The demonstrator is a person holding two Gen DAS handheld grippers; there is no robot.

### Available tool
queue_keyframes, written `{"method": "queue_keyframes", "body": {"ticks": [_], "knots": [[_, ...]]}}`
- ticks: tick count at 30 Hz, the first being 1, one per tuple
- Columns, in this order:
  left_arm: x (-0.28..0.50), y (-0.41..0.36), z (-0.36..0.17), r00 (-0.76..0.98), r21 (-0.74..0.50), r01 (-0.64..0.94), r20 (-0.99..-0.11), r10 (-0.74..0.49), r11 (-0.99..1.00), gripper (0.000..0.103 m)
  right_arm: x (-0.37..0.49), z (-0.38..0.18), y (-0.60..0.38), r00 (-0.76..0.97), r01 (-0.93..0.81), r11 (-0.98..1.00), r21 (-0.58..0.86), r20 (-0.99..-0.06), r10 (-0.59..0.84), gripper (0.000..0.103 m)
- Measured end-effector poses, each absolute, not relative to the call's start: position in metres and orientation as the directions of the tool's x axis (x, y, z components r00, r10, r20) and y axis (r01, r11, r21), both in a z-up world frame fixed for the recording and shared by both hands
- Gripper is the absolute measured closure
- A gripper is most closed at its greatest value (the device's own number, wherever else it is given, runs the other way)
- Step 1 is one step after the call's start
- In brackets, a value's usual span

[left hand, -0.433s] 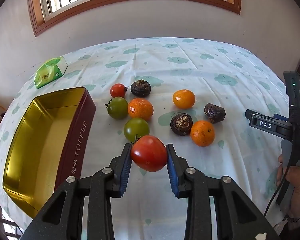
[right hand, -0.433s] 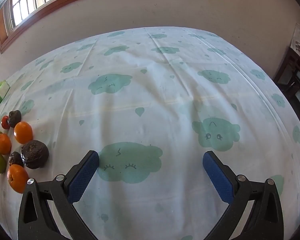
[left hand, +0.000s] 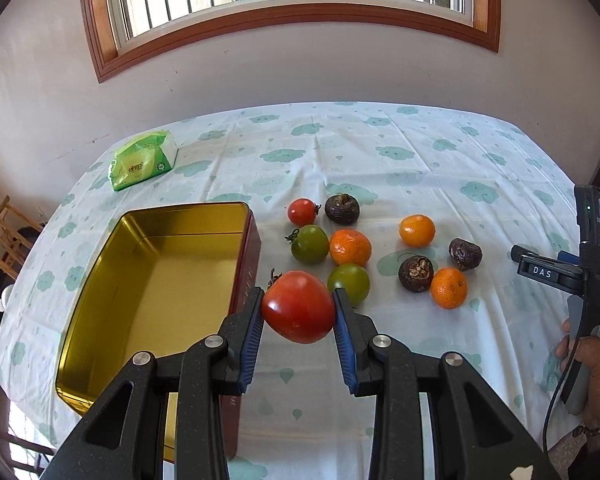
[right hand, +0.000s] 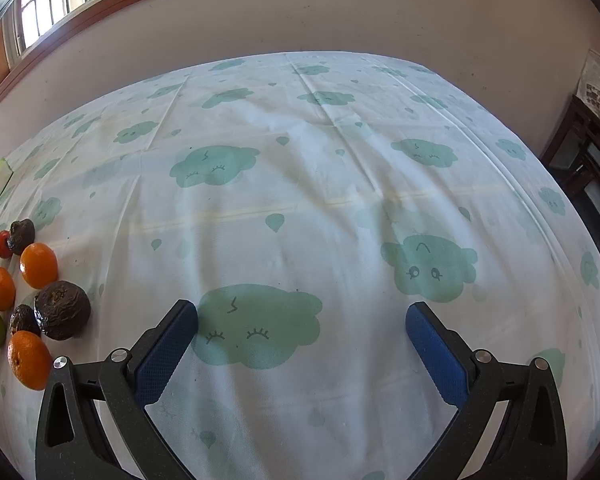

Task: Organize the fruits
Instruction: 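Carry the held red tomato into the gold tin tray, open left gripper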

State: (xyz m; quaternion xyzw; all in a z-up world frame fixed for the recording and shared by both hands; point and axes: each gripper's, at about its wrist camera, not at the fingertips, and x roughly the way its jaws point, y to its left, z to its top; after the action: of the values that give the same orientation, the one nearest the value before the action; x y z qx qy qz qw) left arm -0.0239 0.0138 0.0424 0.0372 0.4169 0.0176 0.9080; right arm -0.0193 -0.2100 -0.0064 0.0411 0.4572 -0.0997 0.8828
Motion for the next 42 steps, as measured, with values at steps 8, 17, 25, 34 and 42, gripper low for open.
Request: {"method": "queue_keyframes", "body": {"ticks": [8, 17, 25, 34, 42], "knots": [[-0.014, 0.061, 0.036, 0.663, 0.161, -0.045, -0.733, 0.150, 0.986, 0.073, -0.020, -0.006, -0.210, 0.562, 0.212, 0.977, -0.017, -0.816, -0.136, 0.000], [0.018, 0.107, 0.027, 0.601, 0.281, -0.076, -0.753, 0.269, 0.957, 0.072, -0.020, -0.006, -0.210, 0.562, 0.212, 0.977, -0.017, -0.816, -0.136, 0.000], [0.047, 0.129, 0.012, 0.579, 0.347, -0.073, -0.748, 0.323, 0.935, 0.072, -0.020, -0.006, -0.210, 0.561, 0.212, 0.977, -0.016, -0.816, -0.135, 0.000], [0.071, 0.146, 0.008, 0.563, 0.385, -0.075, -0.745, 0.358, 0.920, 0.069, -0.020, -0.006, -0.210, 0.561, 0.212, 0.977, -0.016, -0.816, -0.135, 0.000], [0.057, 0.159, 0.015, 0.558, 0.271, -0.132, -0.775, 0.297, 0.954, 0.068, -0.020, -0.006, -0.210, 0.561, 0.212, 0.977, -0.015, -0.816, -0.135, 0.000]]}}
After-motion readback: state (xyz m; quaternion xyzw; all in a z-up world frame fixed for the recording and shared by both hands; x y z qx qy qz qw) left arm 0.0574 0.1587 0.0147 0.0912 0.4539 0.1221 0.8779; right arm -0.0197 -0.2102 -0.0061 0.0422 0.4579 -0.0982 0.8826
